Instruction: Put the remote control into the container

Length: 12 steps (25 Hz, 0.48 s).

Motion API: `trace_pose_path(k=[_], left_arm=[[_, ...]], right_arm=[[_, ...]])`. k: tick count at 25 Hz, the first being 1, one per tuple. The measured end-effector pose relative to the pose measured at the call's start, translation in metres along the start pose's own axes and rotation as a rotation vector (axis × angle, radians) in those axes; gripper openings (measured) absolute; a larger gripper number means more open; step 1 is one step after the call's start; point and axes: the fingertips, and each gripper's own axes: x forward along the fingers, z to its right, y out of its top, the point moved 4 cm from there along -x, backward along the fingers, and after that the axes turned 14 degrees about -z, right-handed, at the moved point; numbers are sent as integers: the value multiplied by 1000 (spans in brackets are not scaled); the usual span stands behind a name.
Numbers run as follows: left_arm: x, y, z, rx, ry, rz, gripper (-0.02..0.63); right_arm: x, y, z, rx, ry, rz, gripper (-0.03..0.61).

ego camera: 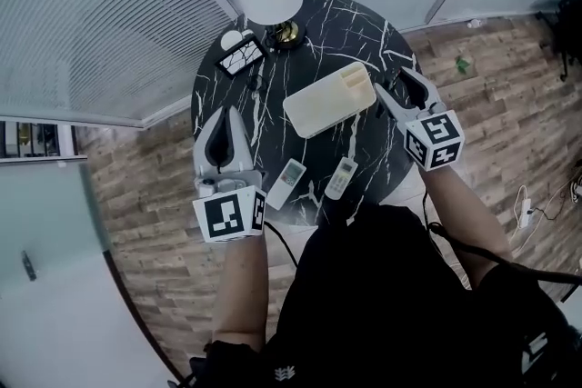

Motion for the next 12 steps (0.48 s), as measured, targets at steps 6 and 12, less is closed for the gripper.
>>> trace_pose_path(k=[6,12], left_arm=[[6,9,-14,9,12,7,2],[15,20,-26,9,16,23,2]], right_arm=[[11,24,1,-1,-8,29,232],[23,46,1,13,-5,59,232]])
